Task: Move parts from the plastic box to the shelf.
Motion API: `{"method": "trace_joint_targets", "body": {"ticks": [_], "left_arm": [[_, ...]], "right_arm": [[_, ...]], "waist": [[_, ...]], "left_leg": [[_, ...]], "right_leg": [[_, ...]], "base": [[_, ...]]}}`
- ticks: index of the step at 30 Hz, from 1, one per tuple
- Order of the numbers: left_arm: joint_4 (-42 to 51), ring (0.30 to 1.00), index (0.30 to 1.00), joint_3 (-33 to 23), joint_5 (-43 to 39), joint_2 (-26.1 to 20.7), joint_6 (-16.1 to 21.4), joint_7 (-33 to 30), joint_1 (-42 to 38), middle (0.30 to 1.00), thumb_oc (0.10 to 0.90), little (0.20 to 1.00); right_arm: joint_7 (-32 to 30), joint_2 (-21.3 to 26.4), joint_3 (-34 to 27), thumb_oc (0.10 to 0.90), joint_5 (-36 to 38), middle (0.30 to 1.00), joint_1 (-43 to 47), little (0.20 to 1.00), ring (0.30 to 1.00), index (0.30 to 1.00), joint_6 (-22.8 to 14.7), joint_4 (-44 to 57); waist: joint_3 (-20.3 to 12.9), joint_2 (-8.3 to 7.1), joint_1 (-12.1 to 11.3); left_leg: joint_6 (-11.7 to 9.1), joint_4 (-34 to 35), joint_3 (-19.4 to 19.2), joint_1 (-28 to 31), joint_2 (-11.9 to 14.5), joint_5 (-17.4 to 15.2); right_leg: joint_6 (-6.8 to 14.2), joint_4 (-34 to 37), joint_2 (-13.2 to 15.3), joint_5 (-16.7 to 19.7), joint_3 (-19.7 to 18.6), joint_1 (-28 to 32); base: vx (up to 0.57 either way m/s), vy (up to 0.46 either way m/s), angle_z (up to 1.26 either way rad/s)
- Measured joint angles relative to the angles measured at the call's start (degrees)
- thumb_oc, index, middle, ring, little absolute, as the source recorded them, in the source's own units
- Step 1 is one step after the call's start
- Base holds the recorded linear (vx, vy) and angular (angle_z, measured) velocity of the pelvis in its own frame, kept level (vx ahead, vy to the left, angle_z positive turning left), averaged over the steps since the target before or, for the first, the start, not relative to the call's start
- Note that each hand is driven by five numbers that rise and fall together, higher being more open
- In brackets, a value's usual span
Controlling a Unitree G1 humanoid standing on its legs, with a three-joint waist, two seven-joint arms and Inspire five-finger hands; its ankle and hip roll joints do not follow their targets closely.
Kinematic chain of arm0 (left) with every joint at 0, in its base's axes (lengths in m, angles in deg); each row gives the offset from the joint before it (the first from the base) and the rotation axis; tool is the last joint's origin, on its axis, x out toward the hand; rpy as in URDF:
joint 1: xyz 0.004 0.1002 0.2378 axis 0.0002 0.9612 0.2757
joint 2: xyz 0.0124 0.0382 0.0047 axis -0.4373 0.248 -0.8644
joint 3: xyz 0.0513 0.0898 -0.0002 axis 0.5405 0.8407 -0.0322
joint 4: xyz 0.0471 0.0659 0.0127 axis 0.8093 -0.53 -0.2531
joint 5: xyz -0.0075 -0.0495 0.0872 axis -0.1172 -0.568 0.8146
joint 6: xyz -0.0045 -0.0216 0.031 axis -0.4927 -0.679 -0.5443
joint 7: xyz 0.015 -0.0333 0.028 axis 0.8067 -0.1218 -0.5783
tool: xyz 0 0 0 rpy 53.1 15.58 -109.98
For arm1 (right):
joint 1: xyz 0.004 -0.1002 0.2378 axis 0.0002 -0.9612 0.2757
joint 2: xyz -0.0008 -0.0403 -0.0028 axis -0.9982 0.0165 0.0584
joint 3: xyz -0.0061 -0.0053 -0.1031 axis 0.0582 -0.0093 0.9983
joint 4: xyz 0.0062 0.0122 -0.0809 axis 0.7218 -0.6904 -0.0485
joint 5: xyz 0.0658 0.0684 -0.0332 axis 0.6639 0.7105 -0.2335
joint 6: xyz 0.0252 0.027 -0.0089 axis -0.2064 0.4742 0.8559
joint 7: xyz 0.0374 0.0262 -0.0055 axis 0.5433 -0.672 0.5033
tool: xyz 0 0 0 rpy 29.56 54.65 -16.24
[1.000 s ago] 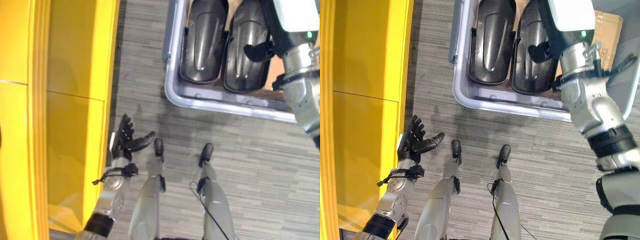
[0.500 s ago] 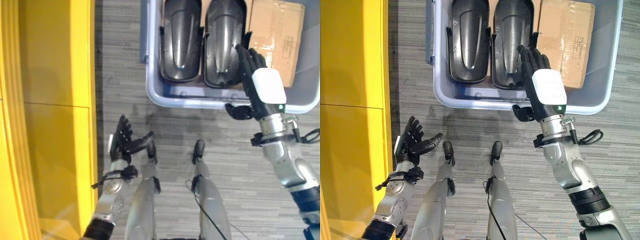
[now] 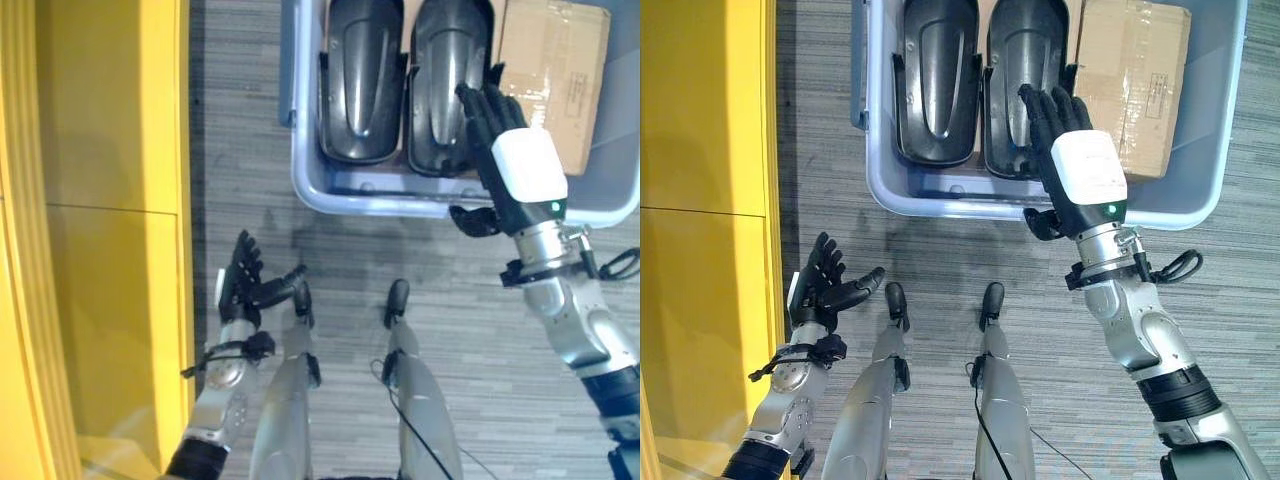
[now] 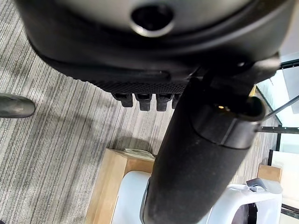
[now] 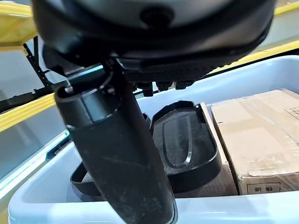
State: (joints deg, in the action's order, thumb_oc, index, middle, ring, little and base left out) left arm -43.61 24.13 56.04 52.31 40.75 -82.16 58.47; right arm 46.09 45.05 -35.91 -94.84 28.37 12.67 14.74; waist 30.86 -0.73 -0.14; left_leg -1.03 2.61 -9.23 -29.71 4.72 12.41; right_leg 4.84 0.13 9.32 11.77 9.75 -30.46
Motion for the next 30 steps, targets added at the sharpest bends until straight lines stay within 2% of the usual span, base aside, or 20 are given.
{"method": "trace_joint_targets", "body": {"ticks": [19,30], "left_arm": [[0.1,1.0,1.0,-0.1,0.5,0.0,0.0,0.0,0.1,1.0,0.9,1.0],[0.1,1.0,1.0,-0.6,0.5,0.0,0.0,0.0,0.4,1.0,0.9,1.0]], "right_arm": [[-0.4,2.3,-1.8,0.9,-1.0,1.0,0.7,1.0,1.0,1.0,-0.4,5.8],[-0.4,3.2,-3.6,0.9,-1.0,1.0,0.8,1.0,1.0,1.0,-1.1,5.8]], "waist": [[0.0,0.0,-0.1],[0.0,-0.02,0.0]], "left_leg": [[-0.2,0.9,0.0,0.0,0.1,0.2],[-0.3,0.9,0.0,0.1,0.1,0.2]], "right_leg": [[0.0,0.9,-0.3,0.1,0.1,0.1],[0.0,0.9,-0.3,0.1,0.1,0.2]], "base": [[0.0,0.0,0.0],[0.0,0.0,0.0]]}}
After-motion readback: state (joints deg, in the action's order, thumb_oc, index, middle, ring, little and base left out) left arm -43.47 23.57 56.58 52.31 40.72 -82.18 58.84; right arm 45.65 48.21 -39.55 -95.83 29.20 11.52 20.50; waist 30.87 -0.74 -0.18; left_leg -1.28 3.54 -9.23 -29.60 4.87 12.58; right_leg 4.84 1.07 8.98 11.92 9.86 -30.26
